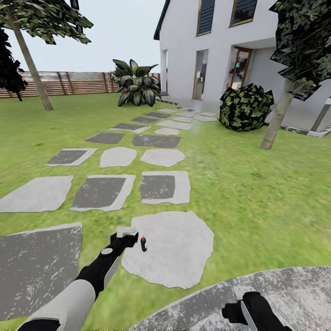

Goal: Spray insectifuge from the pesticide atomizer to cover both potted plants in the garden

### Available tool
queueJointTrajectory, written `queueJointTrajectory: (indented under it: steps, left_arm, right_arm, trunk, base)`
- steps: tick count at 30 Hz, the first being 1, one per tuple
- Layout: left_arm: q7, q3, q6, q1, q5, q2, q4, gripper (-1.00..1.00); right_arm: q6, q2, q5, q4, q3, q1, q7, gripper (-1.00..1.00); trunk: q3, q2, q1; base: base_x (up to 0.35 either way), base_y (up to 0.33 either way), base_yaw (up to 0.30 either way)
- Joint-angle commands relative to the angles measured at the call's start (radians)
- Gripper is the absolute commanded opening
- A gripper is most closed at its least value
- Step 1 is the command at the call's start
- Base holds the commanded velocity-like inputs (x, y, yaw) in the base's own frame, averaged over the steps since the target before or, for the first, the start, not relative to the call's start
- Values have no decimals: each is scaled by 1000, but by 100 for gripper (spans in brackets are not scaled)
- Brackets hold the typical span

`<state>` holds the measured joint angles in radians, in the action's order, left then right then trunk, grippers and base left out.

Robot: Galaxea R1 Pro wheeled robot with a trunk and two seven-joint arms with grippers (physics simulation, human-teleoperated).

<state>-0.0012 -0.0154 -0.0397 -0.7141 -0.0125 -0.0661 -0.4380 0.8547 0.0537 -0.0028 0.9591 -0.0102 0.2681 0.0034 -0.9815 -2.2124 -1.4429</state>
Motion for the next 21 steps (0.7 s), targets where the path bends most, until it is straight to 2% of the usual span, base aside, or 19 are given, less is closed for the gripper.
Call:
queueJointTrajectory:
  steps: [1, 3, 14, 21]
  left_arm:
    - [0, -1, -3, -1, -1, 0, 1, 100]
    - [0, -1, -3, -1, -1, 0, 1, 100]
    - [3, 0, -23, -1, -1, 1, 1, 100]
    - [1, 0, -20, -1, 0, 3, 1, 100]
  right_arm:
    - [4, 0, 0, 1, -1, 0, 0, 100]
    - [4, 0, 0, 1, -1, 0, 0, 100]
    - [4, 0, 0, 1, -1, 0, 0, 100]
    - [4, 0, 0, 1, -1, 0, 0, 100]
  trunk:
    - [-6, -8, -4]
    - [-15, -22, -11]
    - [-30, -22, -11]
    - [-31, -22, -11]
  base:
    - [0, 0, 0]
    - [0, 0, 0]
    - [2, 0, 0]
    - [256, 0, 0]
